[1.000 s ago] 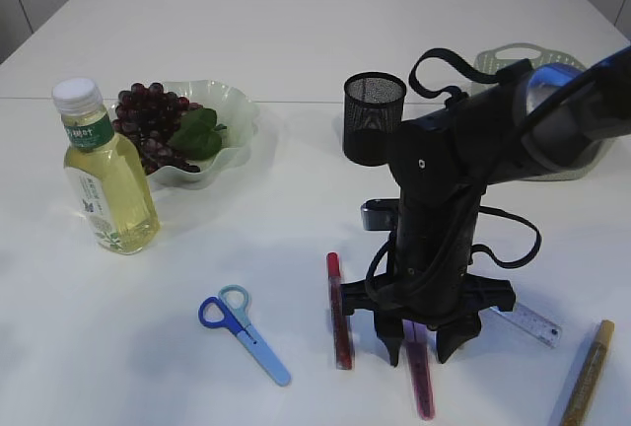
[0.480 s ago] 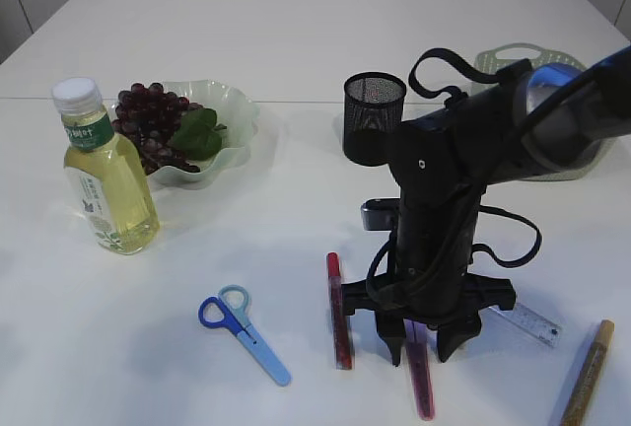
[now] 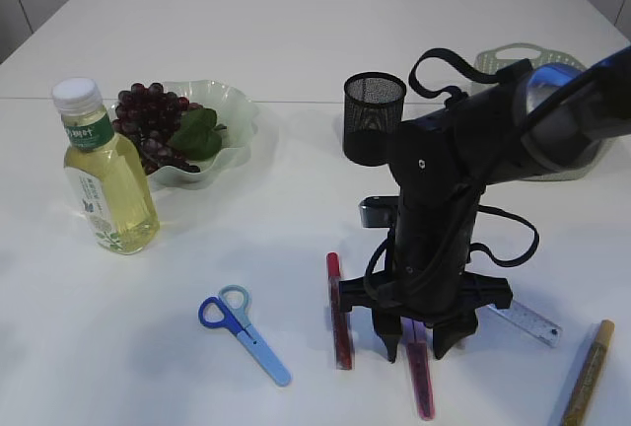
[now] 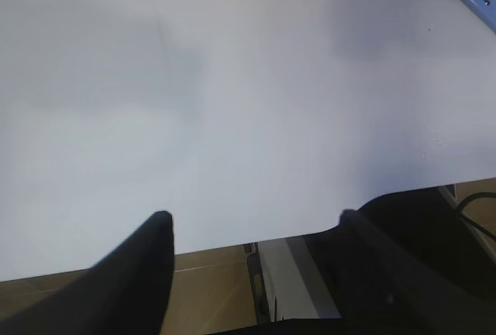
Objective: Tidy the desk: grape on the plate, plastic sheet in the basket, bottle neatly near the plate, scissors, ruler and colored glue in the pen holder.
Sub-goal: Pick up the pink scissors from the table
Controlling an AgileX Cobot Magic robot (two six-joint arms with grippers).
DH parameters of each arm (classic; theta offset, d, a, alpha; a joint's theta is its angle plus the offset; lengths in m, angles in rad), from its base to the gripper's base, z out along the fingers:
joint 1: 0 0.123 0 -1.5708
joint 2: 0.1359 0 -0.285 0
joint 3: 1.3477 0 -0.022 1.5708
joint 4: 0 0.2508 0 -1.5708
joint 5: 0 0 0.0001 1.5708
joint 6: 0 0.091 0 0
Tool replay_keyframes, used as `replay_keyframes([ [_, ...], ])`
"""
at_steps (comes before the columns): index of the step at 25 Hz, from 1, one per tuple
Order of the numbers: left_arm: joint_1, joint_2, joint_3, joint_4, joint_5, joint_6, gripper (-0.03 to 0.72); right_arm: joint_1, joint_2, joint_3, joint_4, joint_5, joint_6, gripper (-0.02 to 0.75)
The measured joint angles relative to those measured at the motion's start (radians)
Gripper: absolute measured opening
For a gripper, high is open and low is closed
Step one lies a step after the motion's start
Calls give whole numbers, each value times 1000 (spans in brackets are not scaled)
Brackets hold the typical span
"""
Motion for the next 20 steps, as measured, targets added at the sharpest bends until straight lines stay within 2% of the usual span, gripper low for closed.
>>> replay_keyframes([
  [20,0,0,0,0,0,0,473,0,9,-6,6,1,0,405],
])
